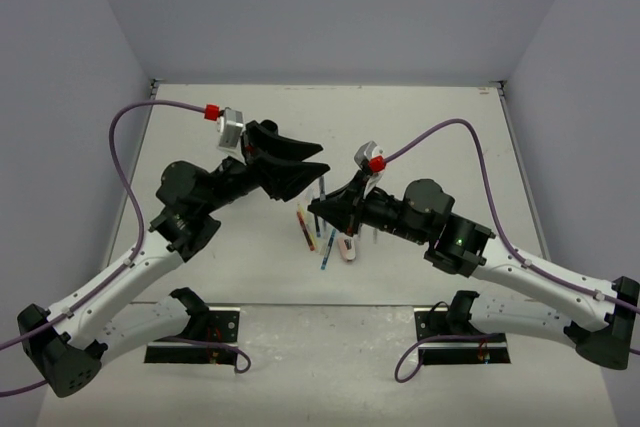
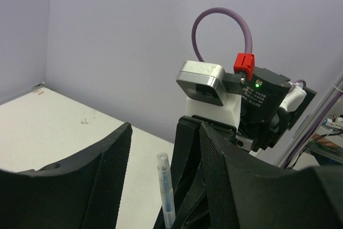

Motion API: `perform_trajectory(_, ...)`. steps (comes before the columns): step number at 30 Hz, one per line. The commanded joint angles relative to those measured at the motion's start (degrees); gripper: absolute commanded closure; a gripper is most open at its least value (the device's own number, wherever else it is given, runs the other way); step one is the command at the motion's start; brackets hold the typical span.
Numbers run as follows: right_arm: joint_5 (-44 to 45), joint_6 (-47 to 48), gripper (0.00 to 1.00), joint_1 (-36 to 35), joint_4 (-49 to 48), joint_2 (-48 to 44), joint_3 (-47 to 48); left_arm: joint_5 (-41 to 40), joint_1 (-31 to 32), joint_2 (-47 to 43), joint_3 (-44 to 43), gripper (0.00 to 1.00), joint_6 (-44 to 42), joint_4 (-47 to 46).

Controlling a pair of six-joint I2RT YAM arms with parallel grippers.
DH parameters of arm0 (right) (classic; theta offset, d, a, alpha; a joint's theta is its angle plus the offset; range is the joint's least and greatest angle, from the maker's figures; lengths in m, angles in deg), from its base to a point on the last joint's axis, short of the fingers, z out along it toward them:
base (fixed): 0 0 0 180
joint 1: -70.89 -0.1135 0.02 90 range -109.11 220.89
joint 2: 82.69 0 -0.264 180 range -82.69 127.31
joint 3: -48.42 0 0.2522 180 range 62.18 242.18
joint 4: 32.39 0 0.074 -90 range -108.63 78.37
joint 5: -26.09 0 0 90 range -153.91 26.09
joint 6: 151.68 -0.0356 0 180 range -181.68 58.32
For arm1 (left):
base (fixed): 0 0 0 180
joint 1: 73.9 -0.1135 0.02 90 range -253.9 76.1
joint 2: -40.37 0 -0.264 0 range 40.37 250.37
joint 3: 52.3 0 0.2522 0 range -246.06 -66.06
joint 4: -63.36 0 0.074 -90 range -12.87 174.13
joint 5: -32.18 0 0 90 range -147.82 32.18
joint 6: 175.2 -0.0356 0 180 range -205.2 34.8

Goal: Sort the stationery into containers
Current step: Close the pen cap on the pen.

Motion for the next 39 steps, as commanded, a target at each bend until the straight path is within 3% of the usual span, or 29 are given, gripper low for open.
perform_trajectory(1, -1.2, 1.5, 1.00, -0.1, 0.7, -0.8, 1.6, 0.9, 0.1, 0.5, -1.9, 0.55, -2.7, 3.9)
perform_trajectory(6, -1.1, 1.9, 1.00, -0.1, 1.7, -1.0, 2.3, 1.3, 0.1, 1.3, -1.1, 0.66, -3.0, 4.3)
perform_trajectory(14, 0.5, 2.0, 1.00, -0.1, 2.5, -1.1, 3.1, 4.5, 0.1, 3.5, -0.8, 0.99, -2.8, 3.4)
perform_trajectory(29, 5.6, 3.0, 1.00, 0.0, 5.7, -0.8, 11.2, 6.0, 0.1, 5.3, 5.8, 1.00, 0.6, -0.8)
perform_trajectory(39, 7.0, 4.2, 1.00, 2.0, 8.5, 6.0, 25.9, 4.1, 1.2, 5.6, 11.1, 1.00, 2.8, -3.9)
